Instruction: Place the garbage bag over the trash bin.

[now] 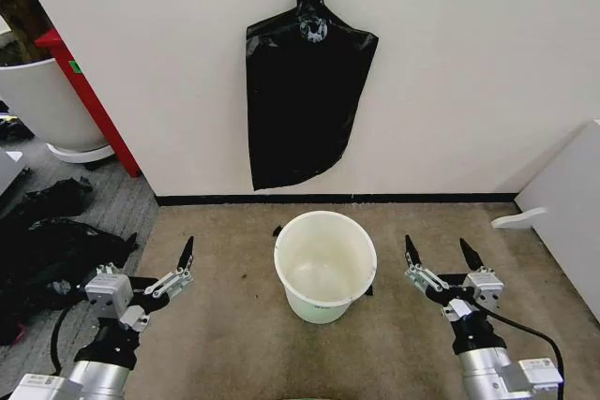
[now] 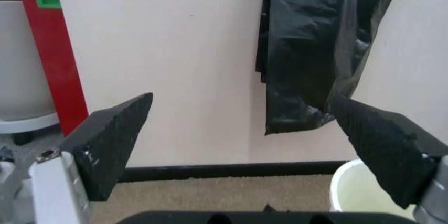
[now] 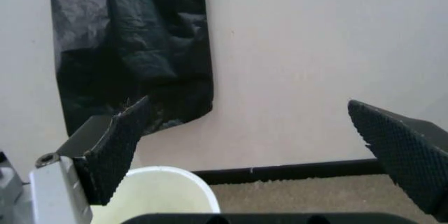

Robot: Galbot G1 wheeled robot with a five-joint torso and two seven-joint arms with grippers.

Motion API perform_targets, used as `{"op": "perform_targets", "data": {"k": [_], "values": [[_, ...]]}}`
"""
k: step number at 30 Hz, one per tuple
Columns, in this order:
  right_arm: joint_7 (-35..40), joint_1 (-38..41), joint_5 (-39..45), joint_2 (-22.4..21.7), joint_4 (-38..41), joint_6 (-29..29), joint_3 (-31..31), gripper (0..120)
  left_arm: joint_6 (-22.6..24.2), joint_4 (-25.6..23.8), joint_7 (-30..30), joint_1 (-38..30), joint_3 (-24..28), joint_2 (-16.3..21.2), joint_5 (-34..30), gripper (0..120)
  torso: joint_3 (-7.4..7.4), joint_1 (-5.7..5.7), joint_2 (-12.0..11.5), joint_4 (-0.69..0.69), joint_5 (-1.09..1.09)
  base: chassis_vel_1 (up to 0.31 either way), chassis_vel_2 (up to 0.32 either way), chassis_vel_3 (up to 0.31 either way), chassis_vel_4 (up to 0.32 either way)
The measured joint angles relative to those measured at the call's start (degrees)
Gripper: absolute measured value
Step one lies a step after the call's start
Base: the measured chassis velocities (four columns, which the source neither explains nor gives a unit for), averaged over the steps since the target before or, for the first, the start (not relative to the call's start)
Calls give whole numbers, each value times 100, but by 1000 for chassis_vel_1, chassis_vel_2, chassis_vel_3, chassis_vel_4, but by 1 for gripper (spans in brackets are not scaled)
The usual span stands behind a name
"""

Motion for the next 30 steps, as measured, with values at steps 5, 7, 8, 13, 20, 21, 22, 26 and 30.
{"op": "perform_targets", "data": {"k": [5,7,8,13,20,21,22,26,30], "values": [[-23,-4,250,-84,4,-73,-48,100,80,0,1,-121,-8,61,-114,100,0,0,0,0,0,0,0,0,0],[-21,2,341,-112,4,-102,-58,100,117,0,0,-208,-5,91,-129,100,0,0,0,0,0,0,0,0,0],[-17,16,409,-119,4,-114,-62,100,154,0,-7,-262,8,110,-139,100,0,0,0,0,0,0,0,0,0],[82,130,800,-159,12,-270,-117,100,240,0,-24,-350,37,142,-184,100,0,0,0,0,0,0,0,0,0],[714,875,1843,-397,133,-849,-234,100,423,0,-74,-648,135,393,-306,100,0,0,0,0,0,0,0,0,0],[852,1060,2027,-447,150,-956,-248,100,465,0,-86,-712,158,456,-322,100,0,0,0,-1,0,0,0,0,0],[987,1268,2261,-524,155,-1108,-275,100,481,0,-107,-743,168,490,-330,100,0,0,0,-3,0,0,0,0,0],[1339,1837,3153,-859,192,-1504,-385,100,486,0,-145,-733,144,513,-339,100,0,0,0,1,0,0,0,0,0],[1647,2427,4535,-1342,185,-1806,-547,100,426,0,-160,-660,77,480,-376,100,0,0,0,-1,-1,0,0,0,0]]}}
